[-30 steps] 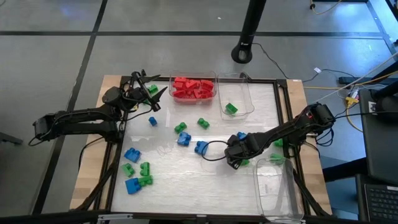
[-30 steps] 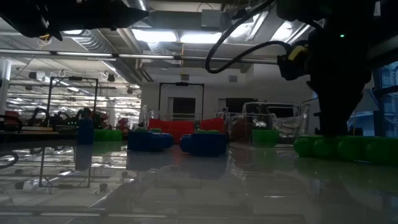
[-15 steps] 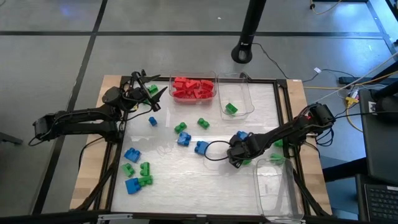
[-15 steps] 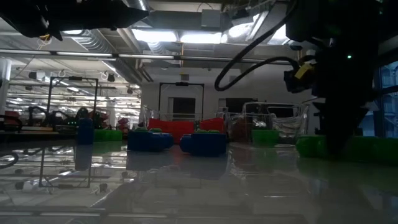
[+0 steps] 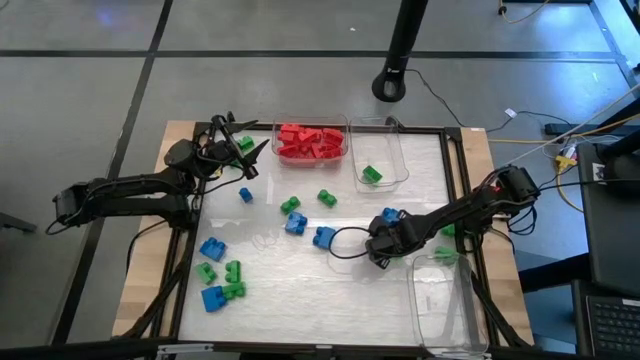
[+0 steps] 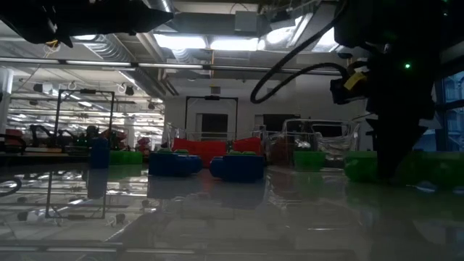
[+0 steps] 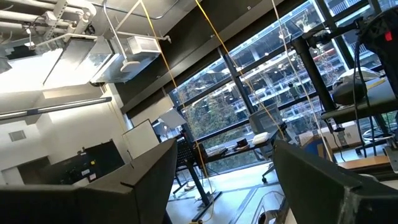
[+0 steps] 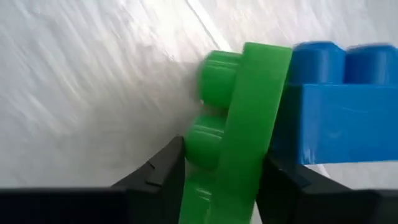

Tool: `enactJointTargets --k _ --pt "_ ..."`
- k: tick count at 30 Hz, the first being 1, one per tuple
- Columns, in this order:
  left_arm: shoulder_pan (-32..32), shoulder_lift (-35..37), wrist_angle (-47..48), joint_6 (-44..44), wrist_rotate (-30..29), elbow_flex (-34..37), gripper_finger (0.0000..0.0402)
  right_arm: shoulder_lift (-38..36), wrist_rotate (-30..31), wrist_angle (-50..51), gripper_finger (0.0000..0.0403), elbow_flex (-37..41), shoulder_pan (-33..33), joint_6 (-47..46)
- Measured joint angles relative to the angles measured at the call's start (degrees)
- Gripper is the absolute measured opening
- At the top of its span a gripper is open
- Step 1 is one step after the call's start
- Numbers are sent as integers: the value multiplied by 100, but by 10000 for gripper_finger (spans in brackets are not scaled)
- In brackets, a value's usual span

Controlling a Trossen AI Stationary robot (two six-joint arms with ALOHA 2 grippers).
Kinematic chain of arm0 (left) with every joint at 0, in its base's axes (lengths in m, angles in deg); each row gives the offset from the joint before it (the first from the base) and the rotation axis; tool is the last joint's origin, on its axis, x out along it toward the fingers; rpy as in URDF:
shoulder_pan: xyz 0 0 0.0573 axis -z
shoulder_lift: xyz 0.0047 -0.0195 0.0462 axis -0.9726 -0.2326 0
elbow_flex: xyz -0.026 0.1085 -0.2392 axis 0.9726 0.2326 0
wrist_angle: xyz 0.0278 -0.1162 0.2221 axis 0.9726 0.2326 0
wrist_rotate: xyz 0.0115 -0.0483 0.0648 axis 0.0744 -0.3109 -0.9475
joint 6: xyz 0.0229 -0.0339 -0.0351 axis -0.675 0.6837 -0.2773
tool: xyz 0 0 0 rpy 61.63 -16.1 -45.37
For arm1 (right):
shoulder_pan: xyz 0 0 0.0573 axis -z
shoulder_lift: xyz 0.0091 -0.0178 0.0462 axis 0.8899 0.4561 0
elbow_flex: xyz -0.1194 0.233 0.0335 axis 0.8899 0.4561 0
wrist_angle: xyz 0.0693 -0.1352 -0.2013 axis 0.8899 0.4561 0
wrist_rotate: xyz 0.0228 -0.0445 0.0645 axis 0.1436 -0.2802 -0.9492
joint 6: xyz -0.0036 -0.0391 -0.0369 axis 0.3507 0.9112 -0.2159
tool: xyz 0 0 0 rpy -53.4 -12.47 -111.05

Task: Sort blocks
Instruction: Put the green game piece into the top right transparent bin

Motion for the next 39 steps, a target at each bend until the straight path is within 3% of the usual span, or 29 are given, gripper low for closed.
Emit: enactJointTargets --k 11,24,34,39 --pt "-1 1 -1 -2 0 0 253 1 -40 -15 128 0 0 310" --pt "2 1 1 -2 1 0 253 -1 -88 -4 15 2 0 721" --pt "-1 1 1 -2 1 0 253 -1 -20 7 14 -10 -2 961" --pt "2 0 1 -4 1 0 253 16 78 317 14 -406 0 1198"
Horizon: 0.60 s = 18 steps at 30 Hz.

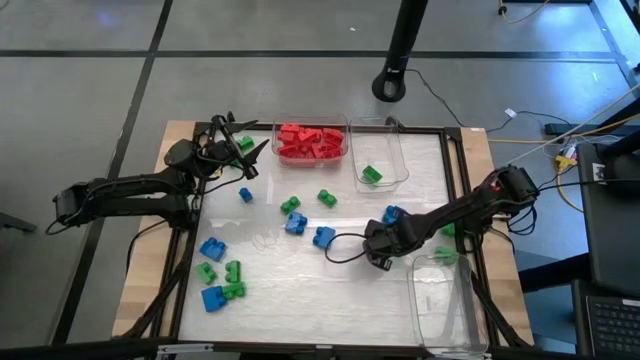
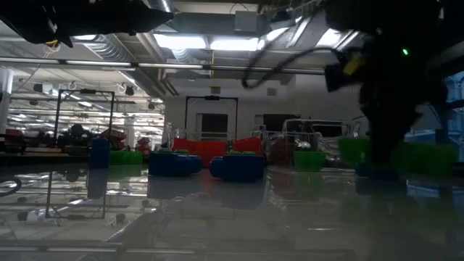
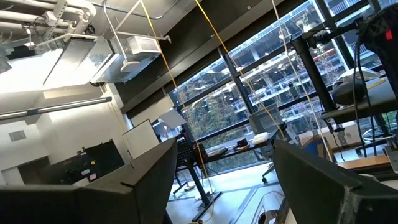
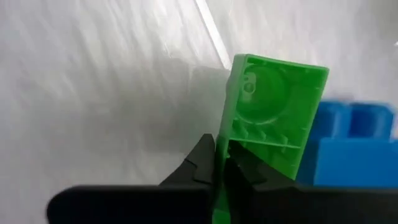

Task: Sort blocks
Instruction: Put the green game piece into the top right transparent bin

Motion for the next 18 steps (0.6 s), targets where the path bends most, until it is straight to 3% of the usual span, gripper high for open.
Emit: enactJointTargets --k 10,18 --pt "-2 2 0 0 -2 0 253 -2 360 1048 14 -1314 164 728" --pt "0 1 -1 1 -1 0 253 -4 910 1303 16 -1925 814 1914"
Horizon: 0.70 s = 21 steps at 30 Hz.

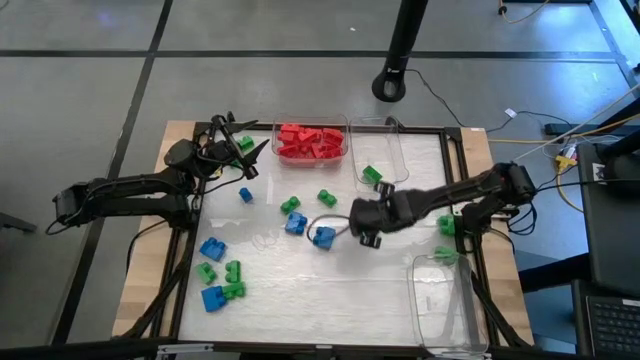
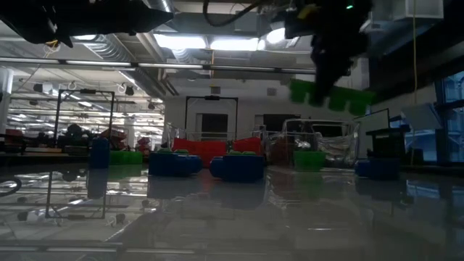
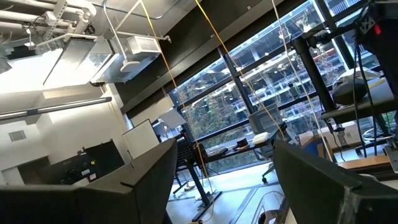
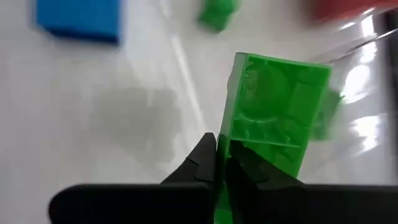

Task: Sort blocks
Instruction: Put the green game piece into the top right transparent bin

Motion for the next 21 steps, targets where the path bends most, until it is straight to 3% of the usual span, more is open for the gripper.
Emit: enactJointTargets --k 9,21 --pt "0 0 -1 -20 -1 0 253 -2 129 -30 19 -266 1249 1512" --pt "0 -1 1 -43 1 0 253 -4 131 -527 22 -253 2558 2420"
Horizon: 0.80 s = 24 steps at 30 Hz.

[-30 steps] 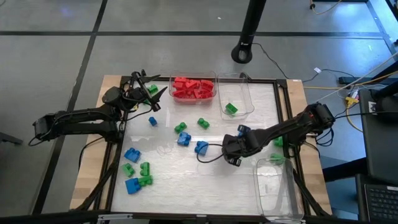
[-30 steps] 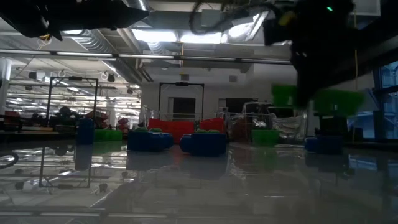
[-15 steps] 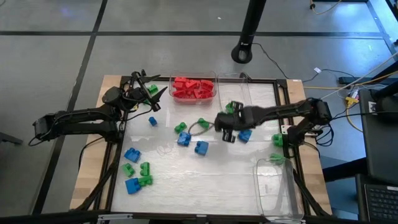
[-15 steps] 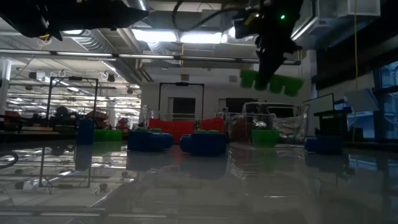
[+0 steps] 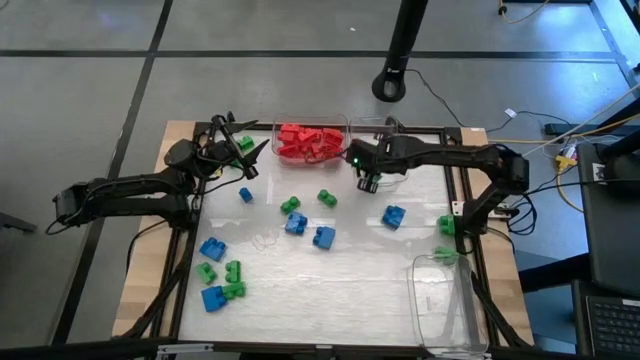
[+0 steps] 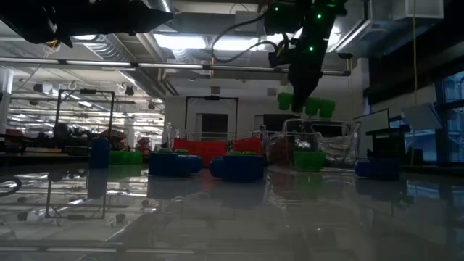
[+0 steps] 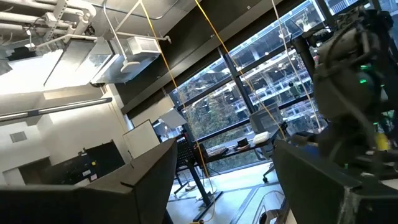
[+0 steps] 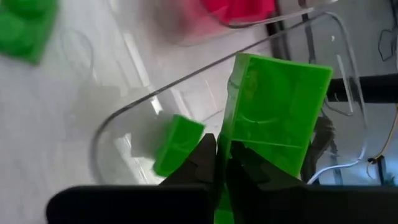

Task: Sort blocks
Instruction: Put the green game piece into the top right transparent bin

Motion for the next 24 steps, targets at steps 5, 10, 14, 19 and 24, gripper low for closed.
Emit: enactJointTargets --k 5,10,14,19,24 --pt "-1 0 0 0 -2 0 253 0 27 -163 24 3 286 2" --pt "0 0 0 0 -2 0 253 0 -574 -167 67 5 432 -175" --pt "-1 1 0 0 -1 0 253 0 -612 -170 134 5 420 -148" --pt "-2 2 0 0 0 0 253 -2 -885 -154 193 5 418 -79" --pt "0 0 2 0 -1 0 253 -2 -1113 -387 215 5 234 52"
